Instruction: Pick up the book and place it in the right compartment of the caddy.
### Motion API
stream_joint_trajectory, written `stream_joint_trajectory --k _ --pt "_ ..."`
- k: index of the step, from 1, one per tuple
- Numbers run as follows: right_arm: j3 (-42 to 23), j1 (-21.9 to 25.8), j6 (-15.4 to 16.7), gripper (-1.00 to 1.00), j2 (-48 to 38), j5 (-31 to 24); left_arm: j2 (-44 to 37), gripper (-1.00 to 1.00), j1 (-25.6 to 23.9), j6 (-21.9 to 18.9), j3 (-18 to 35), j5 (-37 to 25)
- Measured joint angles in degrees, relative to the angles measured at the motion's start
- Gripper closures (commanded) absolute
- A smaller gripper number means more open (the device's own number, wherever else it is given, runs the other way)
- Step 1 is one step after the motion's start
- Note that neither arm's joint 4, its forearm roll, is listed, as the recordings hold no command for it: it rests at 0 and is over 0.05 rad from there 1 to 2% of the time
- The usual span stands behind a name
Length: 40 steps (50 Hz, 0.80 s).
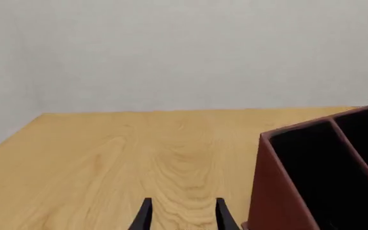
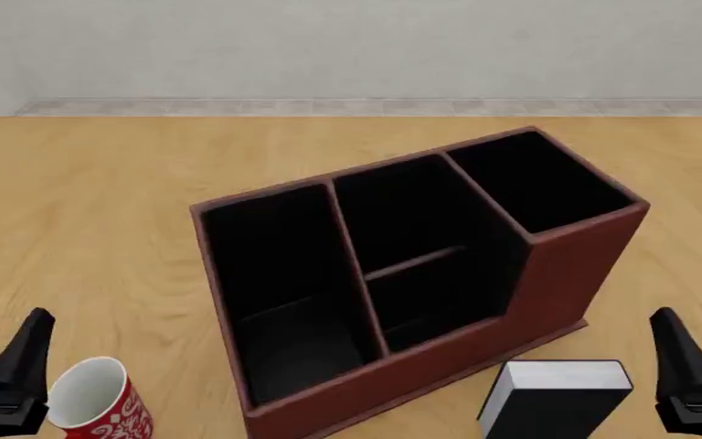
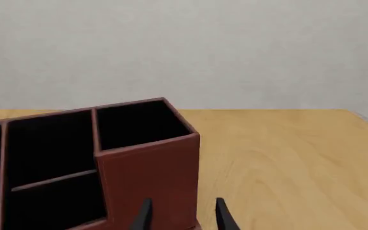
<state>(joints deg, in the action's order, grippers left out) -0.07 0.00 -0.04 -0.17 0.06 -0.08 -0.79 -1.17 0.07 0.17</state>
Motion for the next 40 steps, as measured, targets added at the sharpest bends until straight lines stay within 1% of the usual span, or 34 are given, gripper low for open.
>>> stream_joint_trajectory --k 5,16,20,31,40 --pt "-0.05 0.00 -0.03 -1.00 -0.12 0.04 -0.57 -1.00 -2.64 -0.87 0.22 -0.21" --pt "-0.14 0.01 -0.11 -1.00 -0.26 0.05 -3.13 -1.00 -12.49 -1.41 2.74 -1.36" --pt "-0.15 0.02 -0.09 -1.00 -0.26 0.04 -4.02 -1.00 -15.24 -1.66 3.59 -1.47" --pt "-0.14 0.03 -0.12 -1.00 -0.27 0.05 -5.66 -1.00 -19.69 -2.06 4.86 -1.40" --pt "-0.11 0.03 -0.17 -1.00 -0.28 0.06 -6.44 -1.00 -21.47 -2.21 5.32 -1.23"
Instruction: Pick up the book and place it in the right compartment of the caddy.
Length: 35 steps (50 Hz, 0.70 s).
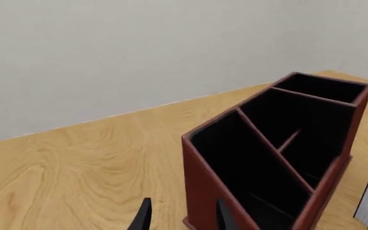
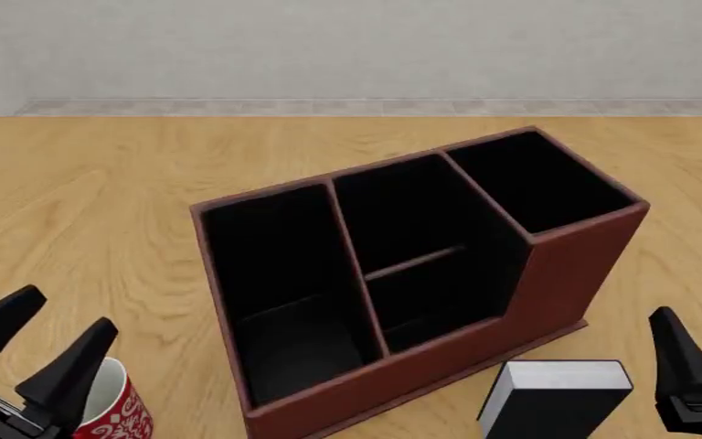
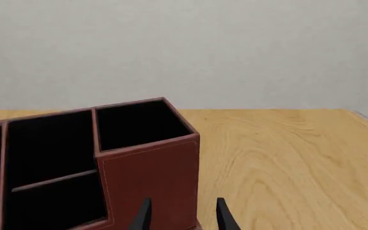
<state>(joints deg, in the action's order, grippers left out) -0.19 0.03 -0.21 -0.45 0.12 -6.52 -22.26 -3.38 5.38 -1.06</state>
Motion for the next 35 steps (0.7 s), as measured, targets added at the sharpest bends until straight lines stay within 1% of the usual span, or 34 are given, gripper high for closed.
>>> stream_joint_trajectory --k 2,5,10,16,24,35 --pt "0.00 0.00 -0.01 -1.00 0.00 0.00 -0.10 -1.00 -0.22 -0.02 0.06 0.02" --pt "-0.02 0.01 0.00 -1.00 0.00 -0.01 -0.76 -1.00 -2.48 0.32 0.85 0.08" --pt "-0.03 0.03 0.03 -1.00 -0.04 0.01 -4.55 -1.00 -7.50 -0.56 1.58 3.17" --pt "-0.04 0.04 0.02 -1.00 -0.07 0.04 -7.76 -1.00 -11.28 -1.15 2.04 5.80" --pt "-0.02 0.06 0.04 -1.00 -0.13 0.13 -16.35 -1.00 -17.35 -1.23 4.07 12.16" --pt "-0.07 0.08 0.07 -1.00 -0.20 0.16 -26.93 -1.00 -23.46 -1.11 7.58 18.84"
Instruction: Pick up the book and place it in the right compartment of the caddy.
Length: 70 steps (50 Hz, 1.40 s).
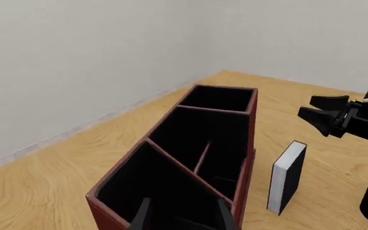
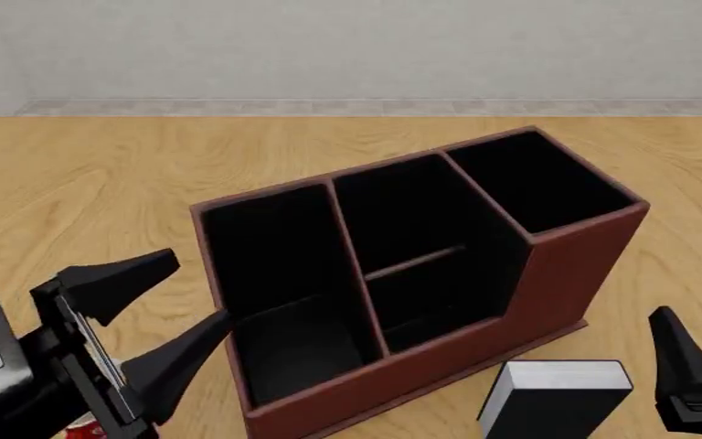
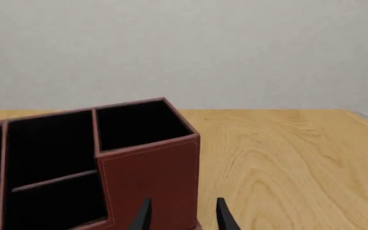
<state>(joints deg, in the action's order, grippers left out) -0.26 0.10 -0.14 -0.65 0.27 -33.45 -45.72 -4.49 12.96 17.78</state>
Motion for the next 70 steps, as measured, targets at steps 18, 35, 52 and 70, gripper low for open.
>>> stream_joint_trajectory --k 18,35,52,70 --pt "-0.08 0.02 0.02 -1.00 0.11 -0.18 -13.16 -1.00 -6.52 0.52 4.57 6.93" --pt "-0.02 0.04 0.02 -1.00 0.09 -0.08 -22.58 -1.00 -10.86 1.33 8.33 11.26" --pt "-0.01 0.06 0.03 -1.00 0.10 -0.07 -31.74 -1.00 -15.75 2.22 12.91 14.10" --pt "-0.04 0.08 0.03 -1.00 0.12 -0.12 -40.24 -1.00 -19.46 2.98 17.61 15.93"
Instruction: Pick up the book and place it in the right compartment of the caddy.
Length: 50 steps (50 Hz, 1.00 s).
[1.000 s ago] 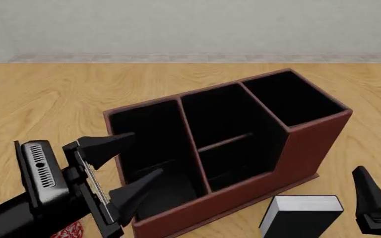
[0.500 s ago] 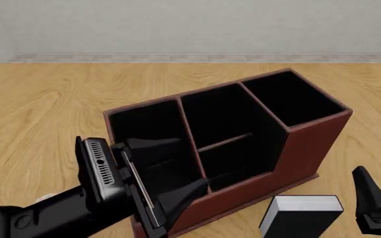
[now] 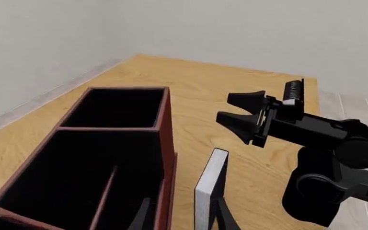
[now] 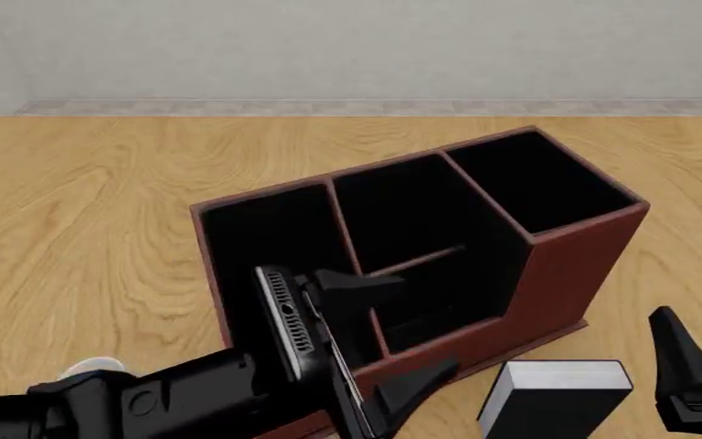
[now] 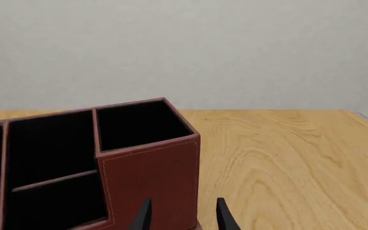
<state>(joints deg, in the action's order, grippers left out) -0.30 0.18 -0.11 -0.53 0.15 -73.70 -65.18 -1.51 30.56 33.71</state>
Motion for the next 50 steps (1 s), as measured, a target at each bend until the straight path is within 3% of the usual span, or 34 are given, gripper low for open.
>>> stream_joint_trajectory --k 50 --pt "-0.01 0.00 0.00 -1.00 0.00 -0.01 -21.92 -1.00 -4.09 3.09 10.79 4.23"
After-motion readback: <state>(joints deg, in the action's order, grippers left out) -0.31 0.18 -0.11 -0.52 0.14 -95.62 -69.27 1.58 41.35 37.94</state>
